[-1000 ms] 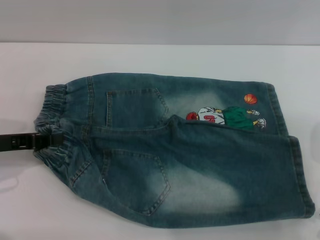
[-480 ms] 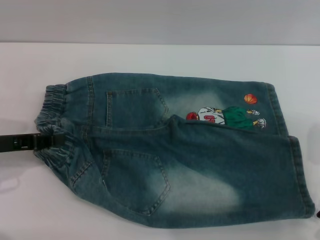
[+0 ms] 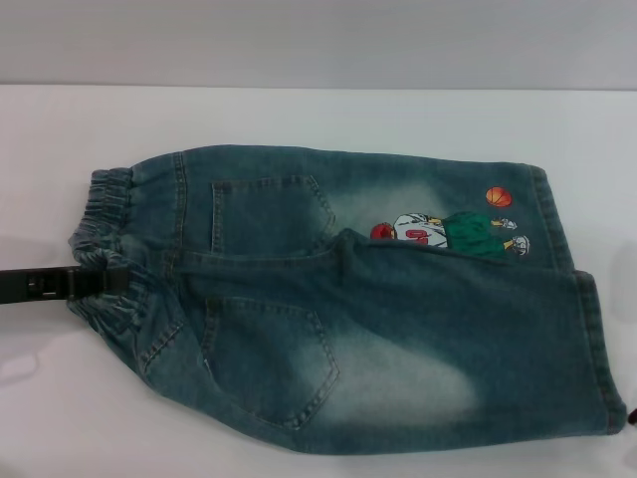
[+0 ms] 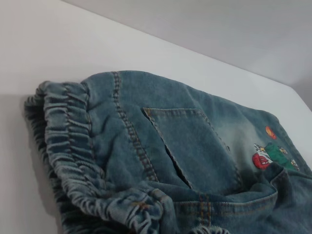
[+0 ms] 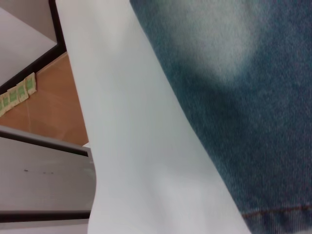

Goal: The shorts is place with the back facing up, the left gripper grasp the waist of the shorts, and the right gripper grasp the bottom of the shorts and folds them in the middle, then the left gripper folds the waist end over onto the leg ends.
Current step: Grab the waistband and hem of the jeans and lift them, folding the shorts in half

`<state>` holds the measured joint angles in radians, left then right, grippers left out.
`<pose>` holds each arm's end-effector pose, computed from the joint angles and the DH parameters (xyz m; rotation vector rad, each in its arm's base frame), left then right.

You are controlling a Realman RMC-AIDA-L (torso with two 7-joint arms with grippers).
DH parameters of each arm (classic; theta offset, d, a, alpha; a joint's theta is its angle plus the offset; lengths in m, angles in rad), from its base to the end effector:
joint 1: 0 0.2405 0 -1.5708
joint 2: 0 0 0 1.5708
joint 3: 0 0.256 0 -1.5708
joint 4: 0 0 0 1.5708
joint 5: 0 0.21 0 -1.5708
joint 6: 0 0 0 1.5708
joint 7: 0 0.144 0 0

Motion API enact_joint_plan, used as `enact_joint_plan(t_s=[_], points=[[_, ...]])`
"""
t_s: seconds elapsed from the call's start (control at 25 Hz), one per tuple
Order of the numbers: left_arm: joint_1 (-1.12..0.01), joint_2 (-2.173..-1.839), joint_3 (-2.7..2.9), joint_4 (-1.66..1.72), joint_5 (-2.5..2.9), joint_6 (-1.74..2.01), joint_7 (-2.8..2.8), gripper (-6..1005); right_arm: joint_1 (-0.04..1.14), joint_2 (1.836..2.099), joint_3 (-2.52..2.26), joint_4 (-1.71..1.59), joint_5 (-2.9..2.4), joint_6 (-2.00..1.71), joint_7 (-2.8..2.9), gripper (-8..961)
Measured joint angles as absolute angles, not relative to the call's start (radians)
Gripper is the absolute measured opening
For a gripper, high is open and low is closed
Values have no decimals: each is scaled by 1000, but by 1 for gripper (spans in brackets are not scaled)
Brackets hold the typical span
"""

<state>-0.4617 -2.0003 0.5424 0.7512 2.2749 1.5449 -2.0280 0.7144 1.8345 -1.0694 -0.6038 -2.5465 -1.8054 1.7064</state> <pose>-0.3313 0.3146 0.0514 -2.3470 -1.5352 -0.4618 0.3002 0.3158 0.0545 2.7635 -0.7501 0.5717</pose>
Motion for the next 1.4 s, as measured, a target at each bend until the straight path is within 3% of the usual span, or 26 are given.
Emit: enact_joint_plan(t_s=[0.56,1.2,1.4], points=[[-460,-2005,544,747,2275,1545,-2026,93,713,1908,-1069,-696,-2586,-1805,1716,584],[-457,-2007,539,742,2275,1545,-2008,99,715,1932,-1053,-745,-2578,-1815,1717,576],[-456,-2007,538,742,2275,1545,-2004,101,717,1939,-1054,-746,-2577,-1814,1715,530]])
